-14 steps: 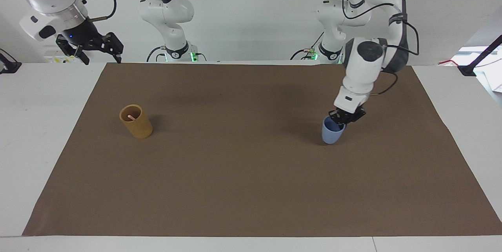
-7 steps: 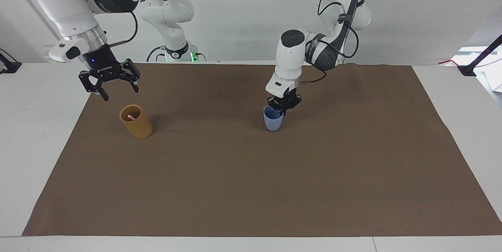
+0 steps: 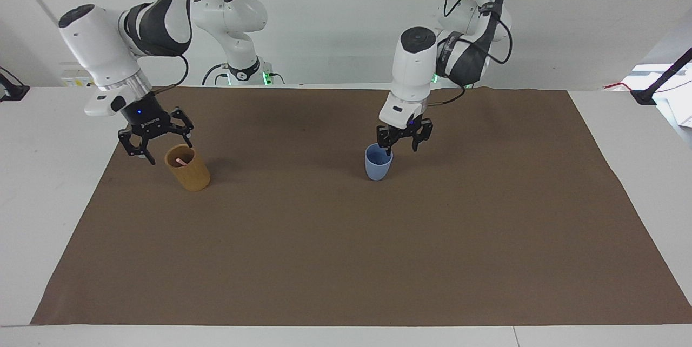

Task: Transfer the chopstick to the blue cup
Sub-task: 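Slide the blue cup toward the table center with the left gripper and release, then retract the left gripper while the right gripper reaches the pink chopstick, then grasp the pink chopstick and lift it out of the tan cup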

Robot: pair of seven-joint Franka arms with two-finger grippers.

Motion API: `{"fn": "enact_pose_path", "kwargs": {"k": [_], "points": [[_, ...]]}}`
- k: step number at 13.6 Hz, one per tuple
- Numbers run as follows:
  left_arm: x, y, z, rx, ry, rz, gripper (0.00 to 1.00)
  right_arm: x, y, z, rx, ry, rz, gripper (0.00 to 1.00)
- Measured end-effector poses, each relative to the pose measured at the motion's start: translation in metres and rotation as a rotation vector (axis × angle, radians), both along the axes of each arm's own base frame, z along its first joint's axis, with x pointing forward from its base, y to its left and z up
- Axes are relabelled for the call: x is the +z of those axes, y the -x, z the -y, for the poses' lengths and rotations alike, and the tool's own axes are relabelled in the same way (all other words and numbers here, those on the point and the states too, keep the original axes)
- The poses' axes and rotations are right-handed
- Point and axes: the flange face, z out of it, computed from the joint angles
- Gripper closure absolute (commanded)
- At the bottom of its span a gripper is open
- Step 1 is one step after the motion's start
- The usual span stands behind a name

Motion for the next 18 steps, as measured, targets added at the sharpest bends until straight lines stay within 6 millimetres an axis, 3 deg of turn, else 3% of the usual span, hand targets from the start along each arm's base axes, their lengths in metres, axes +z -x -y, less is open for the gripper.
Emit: {"fn": "enact_pose_path", "kwargs": {"k": [2,4,7,9,11,13,15,18], "points": [[0.055,-0.014,-0.054,0.029,-0.008,0.002,0.0,-0.011,0.001,-0.008,0.008,0.008,0.006,0.27],[0.092,-0.03,-0.133,0.014,-0.023,-0.011,0.0,-0.014,0.002,-0.014,0.019,0.007,0.001,0.39],[0.12,-0.044,-0.246,-0.039,-0.035,-0.089,0.0,-0.019,0.006,-0.009,0.017,-0.007,-0.043,0.43],[0.121,-0.051,-0.285,-0.02,0.03,-0.105,0.0,-0.018,0.007,0.0,0.002,-0.01,-0.047,0.51],[0.117,-0.054,-0.302,-0.017,0.058,-0.136,0.0,-0.018,0.008,0.002,-0.003,-0.011,-0.046,0.63],[0.114,-0.052,-0.293,-0.088,0.056,-0.165,0.0,-0.018,0.008,0.002,-0.012,-0.014,-0.047,0.73],[0.113,-0.051,-0.282,-0.119,0.053,-0.17,0.0,-0.018,0.007,0.002,-0.041,-0.022,-0.052,0.76],[0.113,-0.051,-0.286,-0.114,0.054,-0.174,0.0,-0.016,0.006,0.0,-0.061,-0.026,-0.05,0.93]]}}
